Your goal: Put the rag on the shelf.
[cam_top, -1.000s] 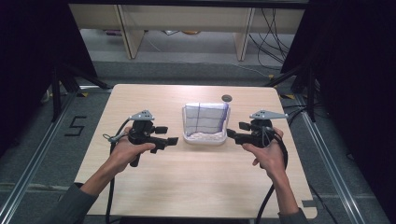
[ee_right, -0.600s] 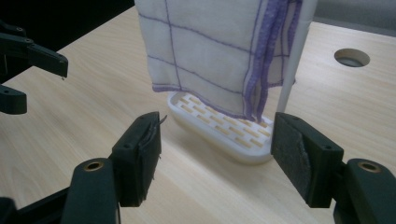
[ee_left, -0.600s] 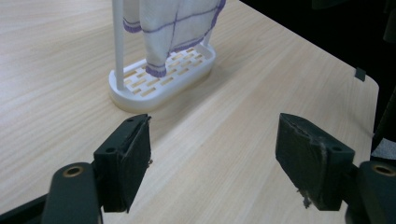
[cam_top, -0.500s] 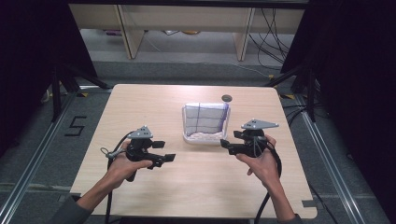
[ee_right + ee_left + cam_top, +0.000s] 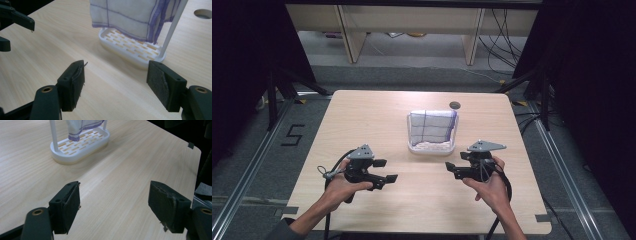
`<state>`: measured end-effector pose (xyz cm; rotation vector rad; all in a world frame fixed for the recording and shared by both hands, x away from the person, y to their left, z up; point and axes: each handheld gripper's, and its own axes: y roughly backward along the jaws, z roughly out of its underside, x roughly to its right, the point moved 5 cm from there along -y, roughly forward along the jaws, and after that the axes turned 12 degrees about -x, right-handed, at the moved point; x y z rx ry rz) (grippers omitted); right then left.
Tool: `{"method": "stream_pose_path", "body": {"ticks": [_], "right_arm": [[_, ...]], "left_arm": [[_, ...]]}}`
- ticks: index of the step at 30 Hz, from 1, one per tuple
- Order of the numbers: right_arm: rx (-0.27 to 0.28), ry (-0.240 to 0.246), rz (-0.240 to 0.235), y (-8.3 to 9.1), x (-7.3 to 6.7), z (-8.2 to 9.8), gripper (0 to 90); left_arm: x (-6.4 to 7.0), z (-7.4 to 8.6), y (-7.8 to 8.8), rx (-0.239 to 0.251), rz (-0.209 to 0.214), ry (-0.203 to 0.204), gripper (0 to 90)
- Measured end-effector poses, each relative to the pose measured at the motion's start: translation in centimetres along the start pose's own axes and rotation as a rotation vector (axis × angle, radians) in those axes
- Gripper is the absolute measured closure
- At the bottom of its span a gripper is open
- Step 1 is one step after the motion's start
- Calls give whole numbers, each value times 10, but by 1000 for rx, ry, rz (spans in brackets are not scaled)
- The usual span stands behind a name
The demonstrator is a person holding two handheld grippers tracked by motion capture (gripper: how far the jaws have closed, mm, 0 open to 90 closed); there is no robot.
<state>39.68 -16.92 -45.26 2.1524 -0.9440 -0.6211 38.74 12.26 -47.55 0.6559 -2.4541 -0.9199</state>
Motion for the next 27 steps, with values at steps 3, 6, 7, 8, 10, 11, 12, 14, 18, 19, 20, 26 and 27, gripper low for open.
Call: {"method": "stream_pose_path", "body": {"ticks": [3, 6, 7, 8, 10, 11, 12, 14, 18, 19, 20, 26, 27], "right_arm": [[-11, 2, -4, -3, -3, 7, 316], [-32, -17, -14, -4, -6, 15, 313], [-28, 2, -19, -5, -5, 17, 313], [-31, -3, -35, -6, -6, 19, 313], [-32, 2, -16, -5, -6, 24, 311], [-28, -7, -31, -6, -8, 25, 311], [-34, -3, -24, -5, -7, 27, 310], [-47, -24, -31, -4, -11, 32, 309], [-50, -14, -34, -4, -11, 40, 298], [-53, -27, -40, -4, -13, 43, 294], [-43, -14, -45, -5, -11, 45, 293], [-80, -56, -45, -6, -13, 63, 277], [-71, -38, -44, -7, -12, 65, 271]], "left_arm": [[3, 4, -1, -5, 6, -3, 250], [6, 7, -3, -10, 14, -11, 249], [7, 9, -3, -15, 16, -12, 249], [8, 10, -4, -24, 15, -17, 249], [10, 13, -5, -27, 13, -17, 249], [11, 14, -5, -25, 16, -15, 249], [12, 15, -6, -26, 12, -15, 249], [13, 17, -7, -25, 20, -22, 249], [16, 24, -7, -35, 18, -15, 249], [16, 26, -7, -41, 19, -23, 249], [16, 27, -8, -41, 17, -23, 249], [19, 36, -9, -50, 21, -17, 248], [19, 38, -9, -53, 18, -17, 248]]}}
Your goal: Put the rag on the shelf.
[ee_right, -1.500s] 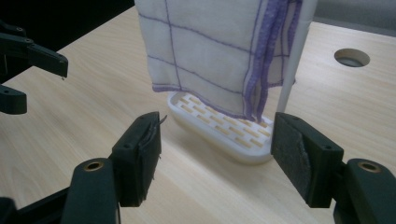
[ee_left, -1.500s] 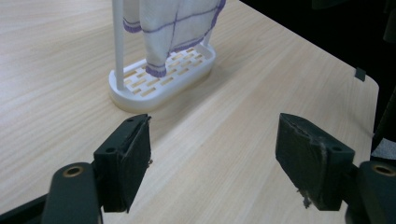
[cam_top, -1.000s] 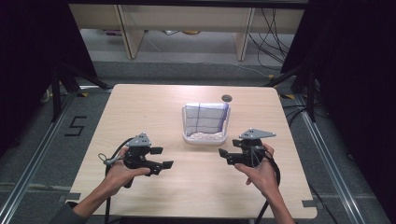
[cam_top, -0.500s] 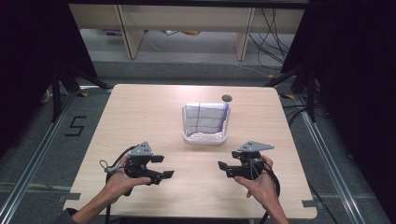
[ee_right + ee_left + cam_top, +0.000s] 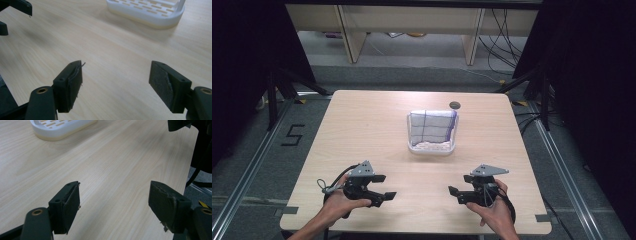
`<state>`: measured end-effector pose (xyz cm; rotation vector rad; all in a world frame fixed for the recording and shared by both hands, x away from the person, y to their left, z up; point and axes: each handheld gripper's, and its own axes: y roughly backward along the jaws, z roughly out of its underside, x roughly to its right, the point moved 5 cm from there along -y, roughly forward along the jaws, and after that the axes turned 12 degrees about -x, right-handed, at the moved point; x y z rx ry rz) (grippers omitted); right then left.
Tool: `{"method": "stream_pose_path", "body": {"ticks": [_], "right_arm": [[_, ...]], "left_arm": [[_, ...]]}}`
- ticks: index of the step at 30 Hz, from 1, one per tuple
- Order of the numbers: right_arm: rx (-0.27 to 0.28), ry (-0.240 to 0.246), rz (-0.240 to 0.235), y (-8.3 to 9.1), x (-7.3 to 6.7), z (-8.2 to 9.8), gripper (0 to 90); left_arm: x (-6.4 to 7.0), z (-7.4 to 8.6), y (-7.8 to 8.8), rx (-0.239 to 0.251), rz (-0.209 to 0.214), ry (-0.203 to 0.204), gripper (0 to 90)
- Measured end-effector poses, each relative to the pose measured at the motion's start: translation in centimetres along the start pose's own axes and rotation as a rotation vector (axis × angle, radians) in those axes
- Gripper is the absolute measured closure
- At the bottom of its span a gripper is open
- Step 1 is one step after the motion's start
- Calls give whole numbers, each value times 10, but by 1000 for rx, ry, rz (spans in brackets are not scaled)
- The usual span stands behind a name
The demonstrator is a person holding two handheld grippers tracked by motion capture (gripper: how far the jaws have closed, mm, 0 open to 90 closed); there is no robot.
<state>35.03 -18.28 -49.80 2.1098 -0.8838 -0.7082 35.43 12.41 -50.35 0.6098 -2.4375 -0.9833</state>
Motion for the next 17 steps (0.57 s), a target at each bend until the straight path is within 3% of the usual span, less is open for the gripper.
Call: {"method": "stream_pose_path", "body": {"ticks": [1, 2, 3, 4, 5, 6, 9, 17], "right_arm": [[-27, -36, -7, 0, -3, 5, 266], [-12, -5, 10, -1, 0, 5, 265], [-19, -3, -10, -3, -1, 8, 264], [-21, -34, -14, -4, -4, 11, 263], [-28, -4, 13, -4, 0, 13, 262], [-37, -32, 2, -4, -3, 15, 261], [-46, -3, 10, -7, -3, 20, 250], [-52, -1, 17, -11, -1, 22, 246]], "left_arm": [[0, 1, 0, -2, -1, -1, 248], [1, 2, -1, 1, -4, 0, 248], [1, 4, -1, -11, -8, -8, 247], [1, 5, -1, -12, -6, -6, 246], [1, 6, -2, -14, -6, -8, 246], [2, 8, -4, -7, -1, -8, 246], [1, 13, -5, -39, -17, -25, 240], [-1, 15, -7, -32, -15, -8, 236]]}}
